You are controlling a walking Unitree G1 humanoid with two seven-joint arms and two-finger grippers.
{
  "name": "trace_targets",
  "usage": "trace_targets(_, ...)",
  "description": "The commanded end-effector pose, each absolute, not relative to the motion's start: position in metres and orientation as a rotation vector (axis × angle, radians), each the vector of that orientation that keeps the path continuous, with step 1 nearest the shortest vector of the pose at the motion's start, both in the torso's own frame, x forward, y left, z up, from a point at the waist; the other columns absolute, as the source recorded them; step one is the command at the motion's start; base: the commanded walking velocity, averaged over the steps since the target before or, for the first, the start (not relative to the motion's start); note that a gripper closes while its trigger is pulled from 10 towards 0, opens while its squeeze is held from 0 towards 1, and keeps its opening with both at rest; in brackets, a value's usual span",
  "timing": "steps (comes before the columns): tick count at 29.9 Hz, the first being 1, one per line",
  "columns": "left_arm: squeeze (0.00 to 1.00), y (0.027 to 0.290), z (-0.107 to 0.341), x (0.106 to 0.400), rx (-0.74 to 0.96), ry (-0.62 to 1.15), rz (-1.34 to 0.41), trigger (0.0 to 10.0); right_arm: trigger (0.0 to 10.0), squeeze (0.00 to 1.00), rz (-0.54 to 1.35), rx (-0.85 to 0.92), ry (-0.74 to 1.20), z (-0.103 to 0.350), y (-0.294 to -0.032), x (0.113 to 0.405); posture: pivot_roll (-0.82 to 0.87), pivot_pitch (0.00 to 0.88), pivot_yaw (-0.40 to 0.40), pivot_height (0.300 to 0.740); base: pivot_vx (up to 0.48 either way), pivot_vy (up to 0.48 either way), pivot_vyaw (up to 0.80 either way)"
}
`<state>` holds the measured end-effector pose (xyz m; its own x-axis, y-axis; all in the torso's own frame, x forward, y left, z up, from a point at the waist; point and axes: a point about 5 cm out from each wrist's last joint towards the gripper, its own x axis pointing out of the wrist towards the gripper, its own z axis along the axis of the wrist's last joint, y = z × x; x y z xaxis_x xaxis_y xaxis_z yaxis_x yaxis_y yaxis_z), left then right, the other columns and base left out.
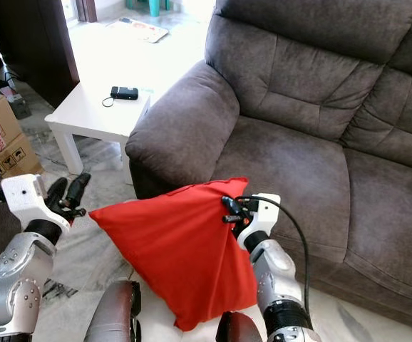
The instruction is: Move the pillow to the sofa from floor
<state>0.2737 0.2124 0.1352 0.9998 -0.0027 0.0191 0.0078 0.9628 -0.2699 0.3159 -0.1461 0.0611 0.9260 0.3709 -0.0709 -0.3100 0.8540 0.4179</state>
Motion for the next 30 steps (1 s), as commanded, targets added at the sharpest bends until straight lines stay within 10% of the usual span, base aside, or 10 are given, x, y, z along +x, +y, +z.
trace_targets(1,0.0,0.218,0.123,0.271,-0.318,0.024,0.025,10.0,10.0,0.0,0.425,0.377,0.018,0.091,-0.153,0.323,0.24,0.0,-0.174,0.626,0.0,0.0,0.0)
trace_targets(11,0.0,0.241,0.102,0.264,-0.544,0.029,0.138,10.0,10.0,0.0,0.723,0.275,0.135,0.083,-0.146,0.3,0.23,0.0,-0.194,0.626,0.0,0.0,0.0)
trace_targets(12,0.24,0.243,0.1,0.264,-0.567,0.029,0.151,10.0,10.0,0.0,0.726,0.273,0.138,0.084,-0.147,0.299,0.23,0.0,-0.196,0.626,0.0,0.0,0.0)
trace_targets(13,0.24,0.243,0.1,0.264,-0.567,0.029,0.151,10.0,10.0,0.0,0.726,0.273,0.138,0.084,-0.147,0.299,0.23,0.0,-0.196,0.626,0.0,0.0,0.0)
trace_targets(15,1.0,0.25,0.094,0.262,-0.624,0.031,0.218,10.0,10.0,0.0,0.744,0.251,0.155,0.084,-0.15,0.299,0.23,0.0,-0.203,0.626,0.0,0.0,0.0)
trace_targets(30,1.0,0.272,0.05,0.259,-0.877,0.103,0.339,10.0,10.0,0.0,0.951,0.236,0.222,0.089,-0.152,0.281,0.21,0.0,-0.202,0.626,0.0,0.0,0.0)
